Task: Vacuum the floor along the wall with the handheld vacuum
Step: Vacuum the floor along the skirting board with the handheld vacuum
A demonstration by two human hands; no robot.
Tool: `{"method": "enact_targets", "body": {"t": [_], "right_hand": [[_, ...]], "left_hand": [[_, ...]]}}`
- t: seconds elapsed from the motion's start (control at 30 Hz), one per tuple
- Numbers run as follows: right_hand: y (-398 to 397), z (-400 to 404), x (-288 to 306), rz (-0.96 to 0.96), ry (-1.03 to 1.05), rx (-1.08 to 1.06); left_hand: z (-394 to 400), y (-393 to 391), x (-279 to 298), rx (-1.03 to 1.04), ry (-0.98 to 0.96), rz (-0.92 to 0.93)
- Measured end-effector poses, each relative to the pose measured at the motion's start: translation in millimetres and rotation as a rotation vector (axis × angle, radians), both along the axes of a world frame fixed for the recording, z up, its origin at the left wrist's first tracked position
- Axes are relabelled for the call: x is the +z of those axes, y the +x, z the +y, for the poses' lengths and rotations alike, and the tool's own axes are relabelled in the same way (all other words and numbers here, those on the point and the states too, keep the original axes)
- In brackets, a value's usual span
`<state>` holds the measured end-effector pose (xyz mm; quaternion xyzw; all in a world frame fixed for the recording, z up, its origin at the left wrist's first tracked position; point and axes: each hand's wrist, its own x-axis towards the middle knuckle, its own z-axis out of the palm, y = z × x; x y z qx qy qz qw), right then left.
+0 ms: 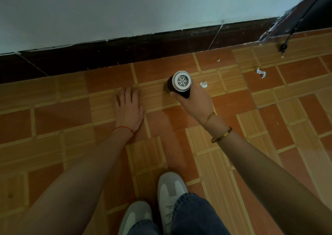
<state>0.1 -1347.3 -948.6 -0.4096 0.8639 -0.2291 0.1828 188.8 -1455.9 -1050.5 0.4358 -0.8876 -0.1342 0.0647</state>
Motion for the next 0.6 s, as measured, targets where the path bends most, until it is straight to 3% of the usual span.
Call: {"method": "enact_targets", "body": {"t": [0.2,0.43,0.6], "right_hand": [[-8.6,-3.7,-6.5,-0.13,-0.016,0.047],[-33.5,-25.4,-6.7,-0.051,-0.094,-0.07],[-41.0,-61.8,-9.2,-0.026,-0.107,-0.031]], "left_hand": [[-7.8,-27.4,-1.2,-0.012,-0.002,-0.001],[-7.0,-27.3,-6.4,0.012,-0.03,0.043],[-7.3,-28.2,-6.5,0.026,-0.025,0.045]]}}
